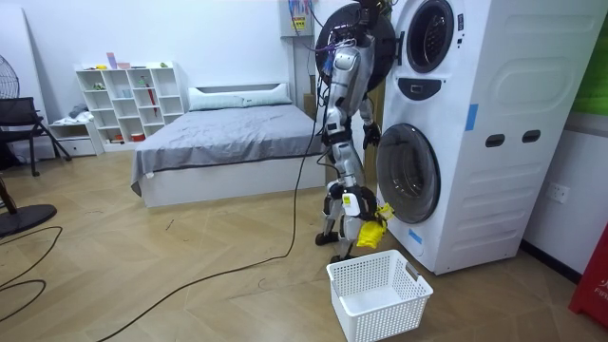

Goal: Pick clothes from washing machine

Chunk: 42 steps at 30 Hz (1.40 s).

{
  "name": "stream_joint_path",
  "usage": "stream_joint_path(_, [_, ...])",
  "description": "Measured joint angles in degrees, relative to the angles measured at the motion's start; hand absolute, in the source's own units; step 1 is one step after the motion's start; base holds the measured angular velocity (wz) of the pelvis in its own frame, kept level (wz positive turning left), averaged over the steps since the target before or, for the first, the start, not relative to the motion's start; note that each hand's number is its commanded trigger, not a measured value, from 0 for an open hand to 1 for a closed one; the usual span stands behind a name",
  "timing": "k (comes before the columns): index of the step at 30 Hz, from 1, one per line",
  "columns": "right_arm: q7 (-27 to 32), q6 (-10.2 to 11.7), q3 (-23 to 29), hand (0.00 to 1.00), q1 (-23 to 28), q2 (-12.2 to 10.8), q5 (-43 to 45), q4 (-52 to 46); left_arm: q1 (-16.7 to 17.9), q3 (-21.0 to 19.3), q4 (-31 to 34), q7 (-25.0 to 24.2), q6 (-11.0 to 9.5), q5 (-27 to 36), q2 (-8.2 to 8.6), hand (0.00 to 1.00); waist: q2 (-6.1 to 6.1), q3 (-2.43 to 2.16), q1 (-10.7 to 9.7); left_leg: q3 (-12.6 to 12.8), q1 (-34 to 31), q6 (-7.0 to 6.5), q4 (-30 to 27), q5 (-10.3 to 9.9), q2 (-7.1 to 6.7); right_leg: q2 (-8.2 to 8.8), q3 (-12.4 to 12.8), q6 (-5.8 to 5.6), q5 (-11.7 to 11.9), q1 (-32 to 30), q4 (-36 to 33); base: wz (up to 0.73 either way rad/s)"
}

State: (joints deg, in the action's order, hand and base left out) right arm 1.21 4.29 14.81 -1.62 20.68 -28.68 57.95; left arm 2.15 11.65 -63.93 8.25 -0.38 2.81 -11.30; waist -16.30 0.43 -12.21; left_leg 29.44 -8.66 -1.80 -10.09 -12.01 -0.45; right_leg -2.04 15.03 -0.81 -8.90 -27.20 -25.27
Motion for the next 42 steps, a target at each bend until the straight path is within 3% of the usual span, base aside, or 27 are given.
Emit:
stream_joint_path(3, [0.80,0.67,0.01,0.00,-0.48,0.49,-0.37,-0.01,0.03,0.17,0.02,0.03,-0.08,0.61,-0.01,0.00,0.35,0.27,-0.25,0.01,0.01,-0.02,-0.01,0.01,-0.31,0.17,0.34,-0.30,-0.23,-0.21,-0.55,0.00])
stream_joint_path(9, [1.91,1.50,0.01,0.00,-1.45,0.87,-0.75,-0.09,1.12,0.55,0.08,0.03,-0.48,2.05,-0.15,0.00,0.42,0.29,-1.86,0.01,-0.04,-0.02,-0.03,0.00,-0.38,0.35,0.31,-0.46,-0.34,-0.19,-0.54,0.00])
stream_joint_path(19, [3.64,2.07,0.00,0.00,-1.47,1.69,-2.79,-0.13,2.19,1.05,0.04,0.03,-2.23,2.12,-0.43,0.00,0.80,0.27,-2.07,0.13,-0.04,-0.02,-0.14,0.00,-0.37,0.29,0.17,-0.37,-0.38,-0.17,-0.65,0.00])
stream_joint_path(27, [3.88,2.10,-0.01,0.00,-1.29,1.68,-3.28,-0.16,2.55,1.01,-0.13,0.02,-3.00,2.14,-1.05,0.00,2.49,0.02,-2.04,-0.05,0.31,-0.02,-0.36,0.00,-0.29,0.63,-0.57,-0.33,-0.40,0.65,-0.50,0.04])
stream_joint_path(32, [3.59,2.11,-0.01,0.00,-0.73,1.67,-3.12,-0.15,2.99,0.96,-0.14,0.01,-3.45,2.17,-1.05,0.00,2.33,-0.33,-1.51,-0.58,0.64,-0.02,-0.33,0.00,-0.29,0.80,-1.08,-0.34,-0.39,1.29,-0.22,0.05])
stream_joint_path(37, [3.54,2.12,0.14,0.00,0.30,1.68,-2.87,-0.10,5.21,0.72,-0.12,-0.09,-3.74,2.16,-1.07,0.00,1.83,-0.61,-1.43,-2.42,2.84,-0.02,0.37,0.01,-0.09,0.96,-2.43,-0.14,-0.45,4.25,1.11,0.08])
stream_joint_path(40, [2.88,2.13,0.06,0.00,1.86,1.31,-3.14,0.15,5.49,0.23,0.07,-0.10,-3.71,2.04,-1.07,0.00,2.08,-0.47,-0.81,-3.30,4.40,-0.02,0.54,0.01,0.02,1.13,-3.23,-0.10,-0.63,6.34,1.64,0.18])
stream_joint_path(42, [1.55,1.94,0.21,0.00,3.44,0.51,-5.48,0.50,6.79,0.16,1.51,-0.11,-3.69,2.14,-0.94,0.00,2.57,-0.41,-0.69,-5.42,5.93,-0.01,0.60,0.01,0.07,1.82,-5.55,0.09,-1.40,8.92,2.31,0.42])
